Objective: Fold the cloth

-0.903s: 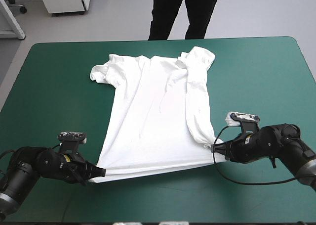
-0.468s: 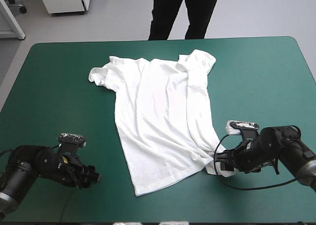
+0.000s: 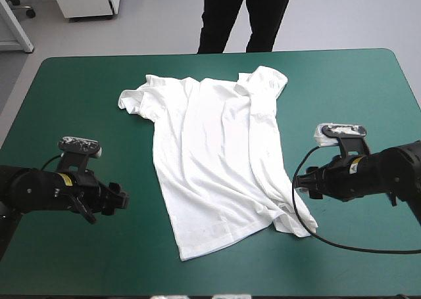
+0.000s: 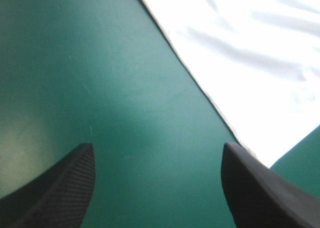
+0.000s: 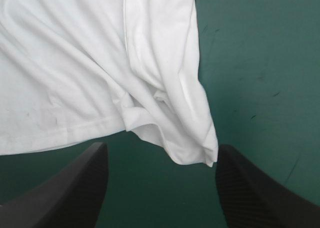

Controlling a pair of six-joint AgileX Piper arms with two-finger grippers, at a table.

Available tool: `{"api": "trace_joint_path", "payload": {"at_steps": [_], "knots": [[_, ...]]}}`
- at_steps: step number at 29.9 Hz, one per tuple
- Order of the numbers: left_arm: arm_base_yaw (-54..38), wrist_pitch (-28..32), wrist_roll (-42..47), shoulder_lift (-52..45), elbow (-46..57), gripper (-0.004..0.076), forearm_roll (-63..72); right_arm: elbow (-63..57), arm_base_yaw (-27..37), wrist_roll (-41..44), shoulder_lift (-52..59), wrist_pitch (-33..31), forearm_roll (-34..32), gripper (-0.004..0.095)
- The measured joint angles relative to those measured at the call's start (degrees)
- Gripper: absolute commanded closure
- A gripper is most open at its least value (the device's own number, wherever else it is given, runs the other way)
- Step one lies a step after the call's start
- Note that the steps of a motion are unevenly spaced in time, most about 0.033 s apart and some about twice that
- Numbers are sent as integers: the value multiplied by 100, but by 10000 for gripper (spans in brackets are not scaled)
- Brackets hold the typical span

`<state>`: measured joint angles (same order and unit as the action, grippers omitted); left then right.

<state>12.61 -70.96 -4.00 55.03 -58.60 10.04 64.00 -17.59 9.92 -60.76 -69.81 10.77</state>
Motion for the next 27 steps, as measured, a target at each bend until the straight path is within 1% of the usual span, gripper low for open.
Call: {"api": "trace_joint_path", "payload": {"at_steps": [5, 12, 13, 16, 18, 22, 27], "knots": [[0, -20, 0, -7, -562, 218, 0, 640, 0, 38, 53, -142, -239, 349], [-5, -81, 333, -7, -609, 218, 62, 732, 0, 46, 53, -172, -288, 355], [-5, -85, 400, -2, -609, 225, 154, 732, 0, 52, 53, -172, -295, 355], [-10, -85, 430, 81, -609, 286, 573, 734, 0, 89, 53, -172, -306, 355], [20, -85, 400, 185, -609, 304, 759, 734, 0, 108, 53, -172, -312, 355], [448, -66, 400, 485, -529, 304, 789, 734, 0, 199, 53, -172, -416, 355], [1487, -52, 617, 882, -230, 302, 337, 734, 0, 303, 53, -172, -548, 355]]}}
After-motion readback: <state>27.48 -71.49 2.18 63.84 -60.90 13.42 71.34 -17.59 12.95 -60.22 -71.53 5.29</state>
